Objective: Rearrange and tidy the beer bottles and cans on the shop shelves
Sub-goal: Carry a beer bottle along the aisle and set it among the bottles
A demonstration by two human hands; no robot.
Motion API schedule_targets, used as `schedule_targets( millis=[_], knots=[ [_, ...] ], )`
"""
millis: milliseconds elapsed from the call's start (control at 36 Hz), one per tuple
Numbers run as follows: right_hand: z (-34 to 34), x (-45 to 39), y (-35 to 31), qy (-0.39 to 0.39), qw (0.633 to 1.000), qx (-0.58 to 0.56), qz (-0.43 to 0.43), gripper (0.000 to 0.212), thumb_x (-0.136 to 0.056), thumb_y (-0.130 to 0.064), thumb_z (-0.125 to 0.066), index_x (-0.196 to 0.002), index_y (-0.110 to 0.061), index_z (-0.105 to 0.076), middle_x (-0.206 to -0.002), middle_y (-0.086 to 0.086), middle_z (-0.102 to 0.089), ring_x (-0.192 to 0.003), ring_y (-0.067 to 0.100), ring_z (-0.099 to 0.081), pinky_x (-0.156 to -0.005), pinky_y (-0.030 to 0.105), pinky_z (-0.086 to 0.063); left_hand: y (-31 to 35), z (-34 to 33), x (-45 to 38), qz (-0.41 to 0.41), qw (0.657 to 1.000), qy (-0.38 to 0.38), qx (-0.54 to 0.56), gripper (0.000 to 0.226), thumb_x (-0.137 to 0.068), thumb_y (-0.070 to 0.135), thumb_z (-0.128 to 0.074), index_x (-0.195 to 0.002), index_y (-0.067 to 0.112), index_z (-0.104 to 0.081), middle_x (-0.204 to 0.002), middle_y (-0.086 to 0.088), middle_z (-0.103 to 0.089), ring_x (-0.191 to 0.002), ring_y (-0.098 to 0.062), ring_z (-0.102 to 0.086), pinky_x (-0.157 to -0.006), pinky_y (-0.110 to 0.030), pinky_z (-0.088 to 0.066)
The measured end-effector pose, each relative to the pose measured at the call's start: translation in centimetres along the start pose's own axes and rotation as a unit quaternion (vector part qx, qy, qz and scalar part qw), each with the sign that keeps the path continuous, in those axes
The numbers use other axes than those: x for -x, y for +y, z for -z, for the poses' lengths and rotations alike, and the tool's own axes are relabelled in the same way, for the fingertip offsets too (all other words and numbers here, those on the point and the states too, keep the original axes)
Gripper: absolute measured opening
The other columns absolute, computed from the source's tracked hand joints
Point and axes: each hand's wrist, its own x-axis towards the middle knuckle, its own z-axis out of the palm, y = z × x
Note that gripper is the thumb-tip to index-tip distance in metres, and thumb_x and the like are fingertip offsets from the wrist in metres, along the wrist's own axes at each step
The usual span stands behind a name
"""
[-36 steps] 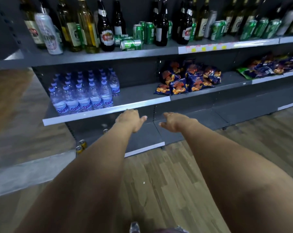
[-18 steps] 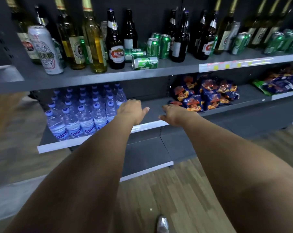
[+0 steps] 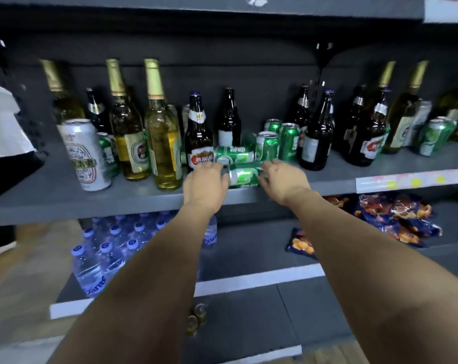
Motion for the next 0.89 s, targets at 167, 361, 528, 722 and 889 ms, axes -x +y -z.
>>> schedule_targets(
  millis=[167,361,528,722,889],
  knots=[
    [0.6,-5.2,-2.1,0.067,0.997,-0.046,-0.001,0.034,-0.098,-0.034,-0.046,-0.123,-0.011,-0.045,-0.12,0.011,-0.054,-0.11,0.031,-0.053,-0.078,0.037,-0.044,-1.6,-1.1,-2.6,0.035,0.998,0.039,0.033,0.043,-0.098,0.026,-0.044,-0.14,0.015,-0.039,-0.136,-0.007,-0.044,-0.126,-0.023,-0.04,-0.093,-0.036,-0.042],
    [0.1,-10.7,-5.8,0.035,0.974,-0.22,-0.047,0.053,-0.096,-0.037,-0.051,-0.141,-0.014,-0.033,-0.14,0.012,-0.046,-0.122,0.032,-0.049,-0.089,0.039,-0.043,-1.7,-2.9,-4.9,0.059,0.984,0.125,0.109,0.071,-0.091,0.016,-0.054,-0.151,0.011,-0.016,-0.154,-0.009,-0.022,-0.138,-0.026,-0.026,-0.104,-0.036,-0.037],
    [-0.6,-13.7,-8.1,-0.071,0.95,-0.304,-0.022,0.089,-0.085,-0.013,-0.067,-0.153,-0.016,-0.009,-0.149,0.013,-0.037,-0.128,0.03,-0.045,-0.098,0.033,-0.04,-1.8,-4.9,-5.0,0.14,0.962,0.168,0.161,0.068,-0.086,0.013,-0.061,-0.146,0.009,-0.028,-0.153,-0.009,-0.028,-0.141,-0.024,-0.027,-0.111,-0.037,-0.033],
    [-3.3,-14.5,-9.9,-0.092,0.912,-0.398,-0.044,0.116,-0.077,-0.03,-0.079,-0.153,-0.021,0.008,-0.149,0.017,-0.038,-0.124,0.033,-0.052,-0.105,0.04,-0.041,-2.5,-6.2,-4.6,0.157,0.961,0.144,0.175,0.072,-0.089,0.012,-0.056,-0.15,0.012,-0.018,-0.154,-0.008,-0.023,-0.142,-0.025,-0.024,-0.111,-0.038,-0.034],
    [-3.1,-14.5,-10.5,-0.042,0.902,-0.425,-0.06,0.091,-0.078,-0.039,-0.077,-0.146,-0.015,-0.021,-0.133,0.011,-0.054,-0.12,0.028,-0.053,-0.099,0.04,-0.045,-3.0,-6.1,-5.0,0.144,0.96,0.158,0.183,0.072,-0.085,0.007,-0.056,-0.149,0.01,-0.021,-0.153,-0.009,-0.026,-0.14,-0.026,-0.027,-0.108,-0.037,-0.037]
  ],
)
